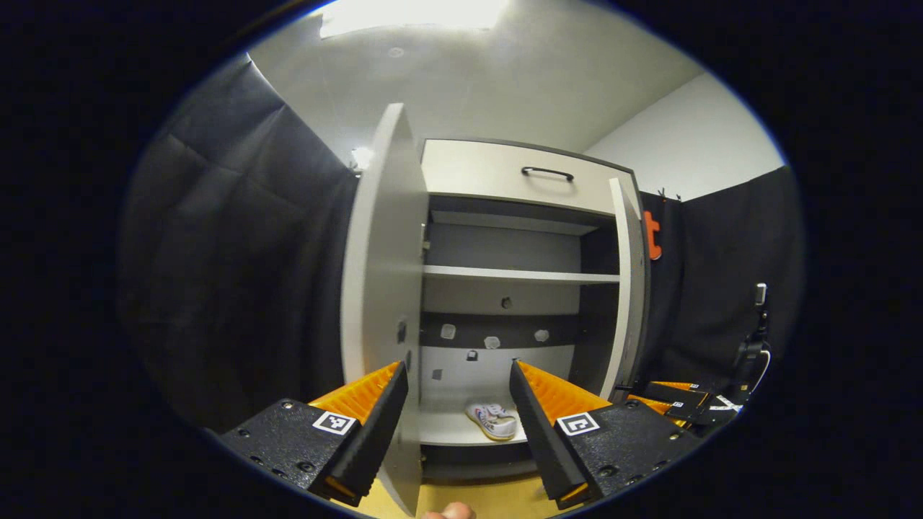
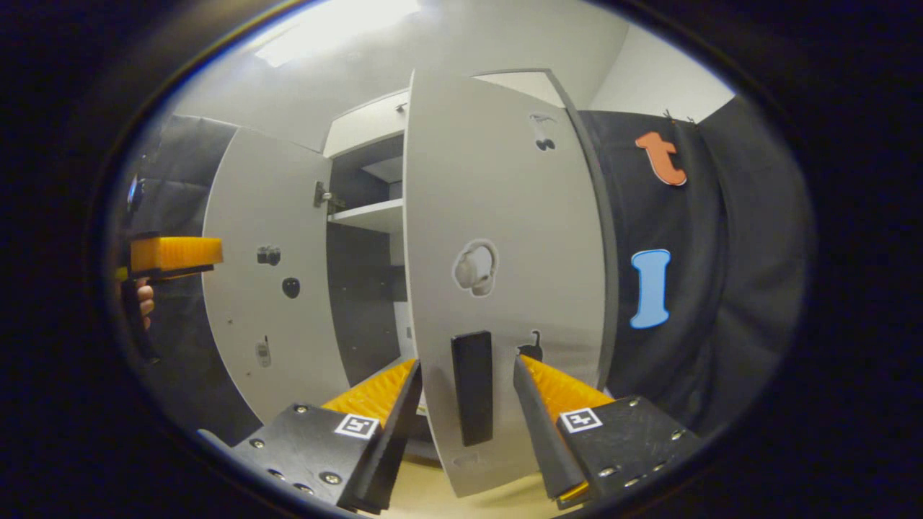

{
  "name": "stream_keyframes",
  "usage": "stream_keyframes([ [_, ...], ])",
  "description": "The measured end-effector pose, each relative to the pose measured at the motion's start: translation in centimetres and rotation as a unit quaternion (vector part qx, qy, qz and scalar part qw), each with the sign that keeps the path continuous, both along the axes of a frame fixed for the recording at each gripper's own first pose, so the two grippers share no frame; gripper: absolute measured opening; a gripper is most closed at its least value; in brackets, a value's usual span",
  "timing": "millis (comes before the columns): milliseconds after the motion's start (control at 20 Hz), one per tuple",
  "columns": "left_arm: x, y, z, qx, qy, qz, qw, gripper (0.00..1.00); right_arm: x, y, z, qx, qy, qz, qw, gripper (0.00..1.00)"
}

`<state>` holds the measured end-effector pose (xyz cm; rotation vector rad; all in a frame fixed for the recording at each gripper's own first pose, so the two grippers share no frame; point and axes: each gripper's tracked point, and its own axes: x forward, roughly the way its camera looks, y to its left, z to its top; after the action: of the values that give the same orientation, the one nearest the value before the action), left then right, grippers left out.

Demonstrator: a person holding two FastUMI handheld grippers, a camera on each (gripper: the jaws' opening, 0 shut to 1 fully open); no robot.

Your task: Grab one shoe with the right hand and put it into the shoe cabinet, grab the other shoe with the left hand and put it into the shoe cabinet; then close the right door with the right hand and the left door with the left hand.

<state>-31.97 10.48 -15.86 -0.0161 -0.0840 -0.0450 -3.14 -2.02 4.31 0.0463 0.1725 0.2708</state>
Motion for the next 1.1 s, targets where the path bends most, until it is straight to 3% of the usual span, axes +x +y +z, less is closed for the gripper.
stream_keyframes([
  [300,-1.6,9.2,-1.0,0.001,0.008,0.122,0.992,0.86,0.5,2.2,0.0,-0.001,-0.005,0.02,1.0,0.76],
  [450,-1.6,11.8,-2.1,0.001,0.021,0.151,0.988,0.86,0.8,2.0,0.4,0.001,-0.006,0.016,1.0,0.76],
  [650,-0.3,12.2,-4.1,-0.004,0.047,0.145,0.988,0.87,1.0,1.1,0.5,-0.002,-0.007,-0.001,1.0,0.76],
  [700,-0.2,12.1,-4.3,-0.006,0.051,0.138,0.989,0.82,1.0,1.0,0.5,-0.002,-0.008,-0.006,1.0,0.76],
  [850,0.0,12.1,-4.6,0.004,0.055,0.137,0.989,0.86,1.2,0.0,0.4,-0.001,-0.006,-0.019,1.0,0.76],
  [1100,0.7,9.3,-4.9,-0.024,0.06,0.091,0.994,0.86,1.4,-0.1,0.6,0.009,-0.007,-0.026,1.0,0.76],
])
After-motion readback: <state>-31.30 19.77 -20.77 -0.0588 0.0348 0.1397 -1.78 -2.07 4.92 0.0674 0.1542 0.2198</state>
